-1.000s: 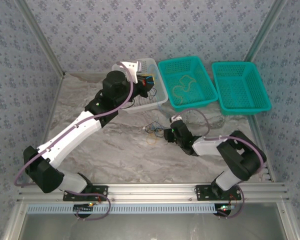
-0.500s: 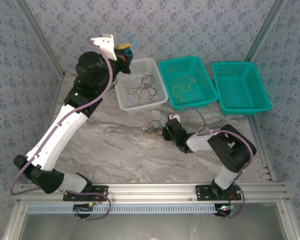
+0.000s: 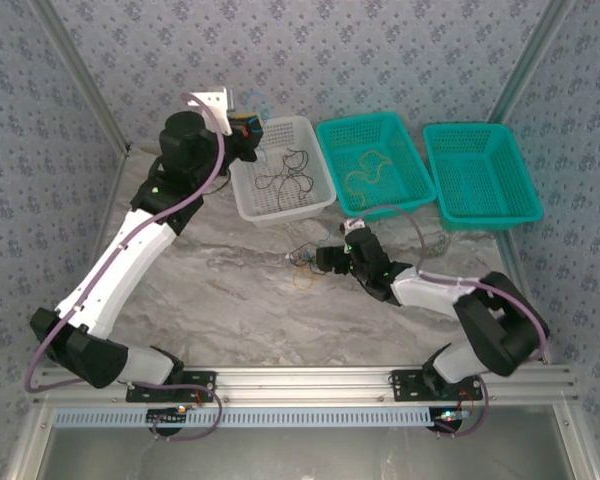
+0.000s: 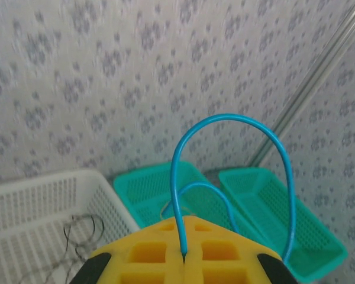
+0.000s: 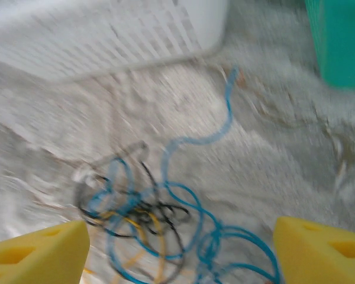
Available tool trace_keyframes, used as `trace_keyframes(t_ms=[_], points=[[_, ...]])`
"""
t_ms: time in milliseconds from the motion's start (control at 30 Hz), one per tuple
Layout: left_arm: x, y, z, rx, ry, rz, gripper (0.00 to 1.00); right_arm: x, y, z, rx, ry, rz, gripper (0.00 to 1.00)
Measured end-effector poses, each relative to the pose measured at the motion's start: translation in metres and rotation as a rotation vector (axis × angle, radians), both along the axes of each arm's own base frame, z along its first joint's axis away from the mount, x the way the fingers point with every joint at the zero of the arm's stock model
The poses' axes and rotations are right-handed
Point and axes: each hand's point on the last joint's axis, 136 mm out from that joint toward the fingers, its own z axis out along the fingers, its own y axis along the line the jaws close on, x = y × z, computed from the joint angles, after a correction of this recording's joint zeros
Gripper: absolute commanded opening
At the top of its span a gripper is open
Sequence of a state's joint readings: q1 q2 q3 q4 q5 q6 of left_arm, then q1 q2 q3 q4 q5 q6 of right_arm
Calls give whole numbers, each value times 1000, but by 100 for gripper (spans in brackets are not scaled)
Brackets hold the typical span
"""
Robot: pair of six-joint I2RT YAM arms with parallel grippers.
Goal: Untangle the cables
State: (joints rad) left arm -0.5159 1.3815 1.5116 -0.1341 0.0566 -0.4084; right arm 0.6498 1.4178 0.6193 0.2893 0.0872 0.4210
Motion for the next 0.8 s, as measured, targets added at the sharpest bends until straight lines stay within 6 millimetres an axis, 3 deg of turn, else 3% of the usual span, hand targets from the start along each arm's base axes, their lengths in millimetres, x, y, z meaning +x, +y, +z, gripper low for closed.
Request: trace_keyframes(t_ms=[133,300,633,800], points=[[-5,-13,-22,-47,84,-58,0,4,7,66,81,-142,46,92],[-21,-37,-42,-115,158,-143,0,-2,14,124,165,-261,155,93],[-36,-58,-59,-237,274,-246,0,-14,37,191,226,-404,382,91],[-42,-66,-61,-263,305,-295,0,-15,49,196,227,-414,453,88]])
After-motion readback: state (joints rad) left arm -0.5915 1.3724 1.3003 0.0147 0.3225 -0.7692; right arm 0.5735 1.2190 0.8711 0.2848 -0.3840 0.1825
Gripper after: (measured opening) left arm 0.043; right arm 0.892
